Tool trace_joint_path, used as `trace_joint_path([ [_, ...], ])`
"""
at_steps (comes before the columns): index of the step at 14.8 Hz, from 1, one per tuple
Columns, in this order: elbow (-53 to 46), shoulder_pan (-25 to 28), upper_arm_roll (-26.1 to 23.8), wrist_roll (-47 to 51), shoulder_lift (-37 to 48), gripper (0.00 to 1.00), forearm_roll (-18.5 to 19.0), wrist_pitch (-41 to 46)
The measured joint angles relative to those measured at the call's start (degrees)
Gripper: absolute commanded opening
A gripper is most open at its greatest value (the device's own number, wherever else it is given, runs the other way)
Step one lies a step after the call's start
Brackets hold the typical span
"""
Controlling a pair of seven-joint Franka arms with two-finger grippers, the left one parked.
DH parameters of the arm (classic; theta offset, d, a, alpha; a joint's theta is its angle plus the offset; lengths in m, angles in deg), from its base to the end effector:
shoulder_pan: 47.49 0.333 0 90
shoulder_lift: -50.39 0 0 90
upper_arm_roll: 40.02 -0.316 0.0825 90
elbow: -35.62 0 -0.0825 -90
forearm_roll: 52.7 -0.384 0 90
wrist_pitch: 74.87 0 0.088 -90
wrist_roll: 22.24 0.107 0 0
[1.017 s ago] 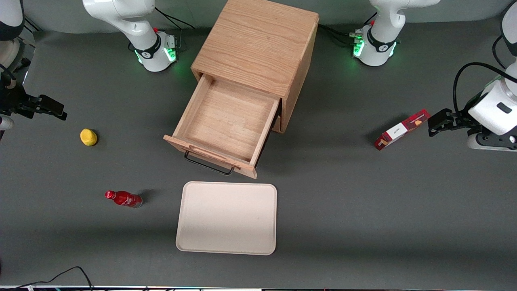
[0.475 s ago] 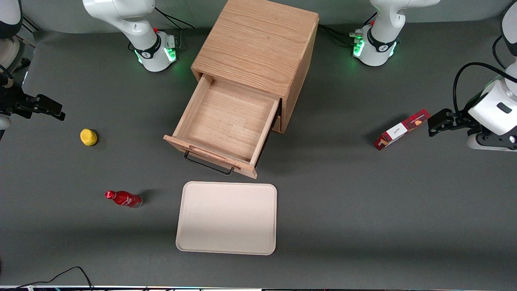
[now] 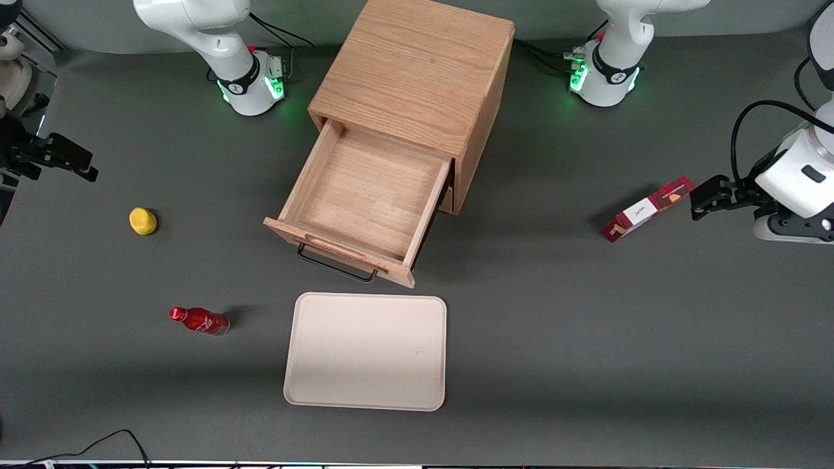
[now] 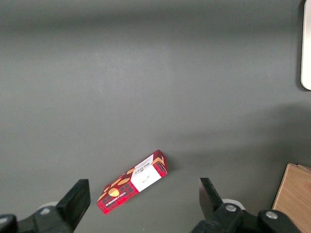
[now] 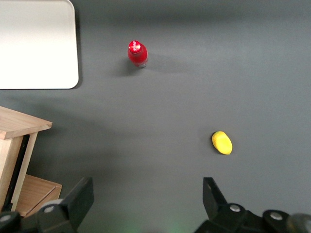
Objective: Close top drawer
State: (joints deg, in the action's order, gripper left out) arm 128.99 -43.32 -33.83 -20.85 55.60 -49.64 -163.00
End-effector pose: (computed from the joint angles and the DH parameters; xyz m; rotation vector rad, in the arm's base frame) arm 0.5221 -0.0271 0.6427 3.0966 -0.0941 -0.0020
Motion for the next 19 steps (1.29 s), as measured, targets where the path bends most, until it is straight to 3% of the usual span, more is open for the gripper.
trace_joint_path([
  [6, -3.3, 0.0, 0.1, -0.9, -1.6, 1.0, -0.9, 0.5],
  [9, -4.3, 0.1, 0.0, -1.0, -2.0, 1.0, -8.5, 1.0],
  [11, -5.5, 0.9, -0.3, -1.5, -3.4, 1.0, -10.4, 1.0],
  [15, -13.2, 3.7, -5.7, -1.6, -9.3, 1.0, -10.1, 2.1],
  [19, -20.0, 4.1, -14.9, -1.6, -16.0, 1.0, -5.7, 2.5],
])
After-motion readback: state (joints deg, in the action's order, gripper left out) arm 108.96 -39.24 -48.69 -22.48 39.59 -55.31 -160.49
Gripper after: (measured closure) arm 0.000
